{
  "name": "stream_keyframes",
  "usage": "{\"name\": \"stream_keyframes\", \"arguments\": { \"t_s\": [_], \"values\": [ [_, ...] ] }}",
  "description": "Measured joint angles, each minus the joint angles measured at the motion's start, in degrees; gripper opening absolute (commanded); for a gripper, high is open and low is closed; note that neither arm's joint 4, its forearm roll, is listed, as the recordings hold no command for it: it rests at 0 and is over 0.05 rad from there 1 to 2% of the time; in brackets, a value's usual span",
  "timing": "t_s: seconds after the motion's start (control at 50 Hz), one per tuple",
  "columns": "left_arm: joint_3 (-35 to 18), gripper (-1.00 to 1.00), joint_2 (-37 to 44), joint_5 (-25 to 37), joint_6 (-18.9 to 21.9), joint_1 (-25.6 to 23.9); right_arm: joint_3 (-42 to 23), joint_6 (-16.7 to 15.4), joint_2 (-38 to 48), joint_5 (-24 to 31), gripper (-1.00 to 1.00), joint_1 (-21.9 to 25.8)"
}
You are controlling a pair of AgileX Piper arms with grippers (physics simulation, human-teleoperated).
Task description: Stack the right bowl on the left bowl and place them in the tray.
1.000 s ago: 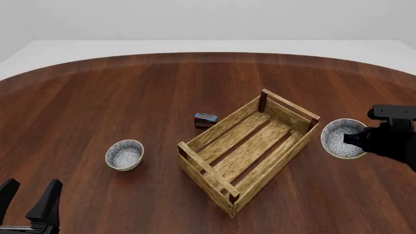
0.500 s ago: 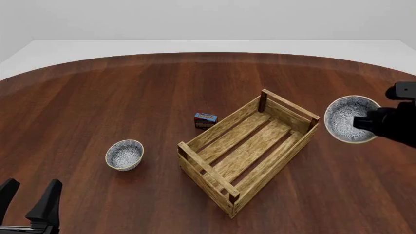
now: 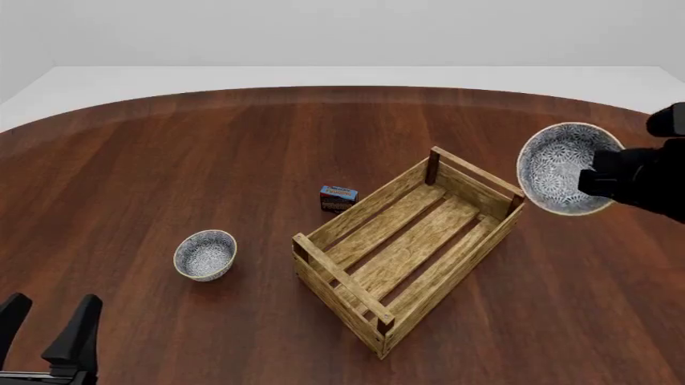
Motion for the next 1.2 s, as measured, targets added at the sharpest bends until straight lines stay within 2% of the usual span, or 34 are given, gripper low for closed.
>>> {"name": "stream_keyframes", "arguments": {
  "t_s": [0.42,0.7,1.2],
  "values": [
    [-0.18,1.00,0.00,0.05,-0.08,0.17,-0.66,3.17,-2.31,-3.27,-1.00,8.46],
    [-0.33,1.00,0.00,0.28,-0.11,0.59,1.23,5.70,-1.91,-8.36,-1.00,13.91],
    [-0.77,1.00,0.02,0.56,-0.39,0.31,4.63,8.15,3.03,-18.67,-1.00,22.52]
  ]
}}
